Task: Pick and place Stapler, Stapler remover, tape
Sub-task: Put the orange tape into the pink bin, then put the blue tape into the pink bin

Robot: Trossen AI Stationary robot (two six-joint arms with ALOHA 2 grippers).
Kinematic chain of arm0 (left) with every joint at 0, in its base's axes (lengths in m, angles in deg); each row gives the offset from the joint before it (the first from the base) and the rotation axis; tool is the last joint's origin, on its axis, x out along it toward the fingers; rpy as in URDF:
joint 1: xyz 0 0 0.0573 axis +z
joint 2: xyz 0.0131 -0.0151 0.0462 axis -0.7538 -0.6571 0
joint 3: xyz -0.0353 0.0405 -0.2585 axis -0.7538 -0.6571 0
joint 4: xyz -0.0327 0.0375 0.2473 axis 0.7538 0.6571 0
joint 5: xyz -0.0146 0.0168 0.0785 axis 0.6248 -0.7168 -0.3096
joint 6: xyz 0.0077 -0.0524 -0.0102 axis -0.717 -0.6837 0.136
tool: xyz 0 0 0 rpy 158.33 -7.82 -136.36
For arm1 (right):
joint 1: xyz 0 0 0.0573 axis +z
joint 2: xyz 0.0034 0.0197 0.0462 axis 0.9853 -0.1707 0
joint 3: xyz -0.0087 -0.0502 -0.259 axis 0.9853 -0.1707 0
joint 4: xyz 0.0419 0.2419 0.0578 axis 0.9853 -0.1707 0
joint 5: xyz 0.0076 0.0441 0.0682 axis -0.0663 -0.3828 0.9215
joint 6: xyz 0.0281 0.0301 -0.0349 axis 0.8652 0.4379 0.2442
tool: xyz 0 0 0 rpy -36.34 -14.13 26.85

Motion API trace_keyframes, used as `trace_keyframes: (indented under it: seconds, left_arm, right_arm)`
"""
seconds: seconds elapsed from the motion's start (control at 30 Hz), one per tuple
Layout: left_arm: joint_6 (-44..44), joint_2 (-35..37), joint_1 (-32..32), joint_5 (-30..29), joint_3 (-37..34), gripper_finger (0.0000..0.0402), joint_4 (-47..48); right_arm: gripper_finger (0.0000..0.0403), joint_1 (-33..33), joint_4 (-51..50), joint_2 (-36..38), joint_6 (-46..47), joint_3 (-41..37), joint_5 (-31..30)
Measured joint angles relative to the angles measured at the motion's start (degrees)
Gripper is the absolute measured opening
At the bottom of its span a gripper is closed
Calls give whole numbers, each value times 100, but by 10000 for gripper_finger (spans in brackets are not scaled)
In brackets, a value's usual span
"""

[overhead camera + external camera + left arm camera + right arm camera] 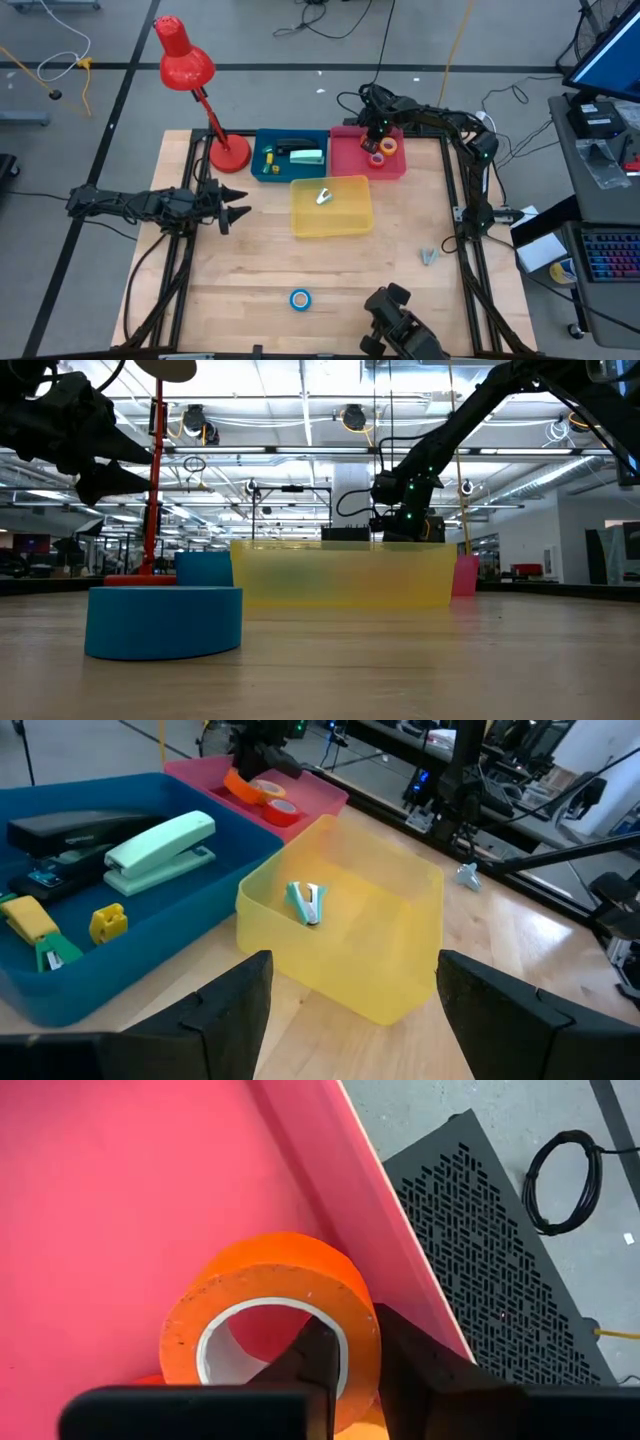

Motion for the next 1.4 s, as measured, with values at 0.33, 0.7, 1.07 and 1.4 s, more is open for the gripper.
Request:
trace_keyframes:
  seconds: [0.33, 0.7, 1.07, 1.4]
  left_arm:
    - [1, 0, -2, 0, 0, 278, 0]
    - [-85, -1, 0, 0, 0, 278, -439]
    - [291, 1, -1, -2, 0, 278, -1768]
    - [729, 1, 0, 0, 0, 278, -2706]
  right_arm:
    - [124, 17, -78, 36, -41, 0, 18]
    - [157, 201, -653, 1113, 469, 0, 218]
    - [47, 525, 832, 4132, 1393, -2049, 1225]
    - [7, 682, 1932, 7066, 2723, -4414, 1229]
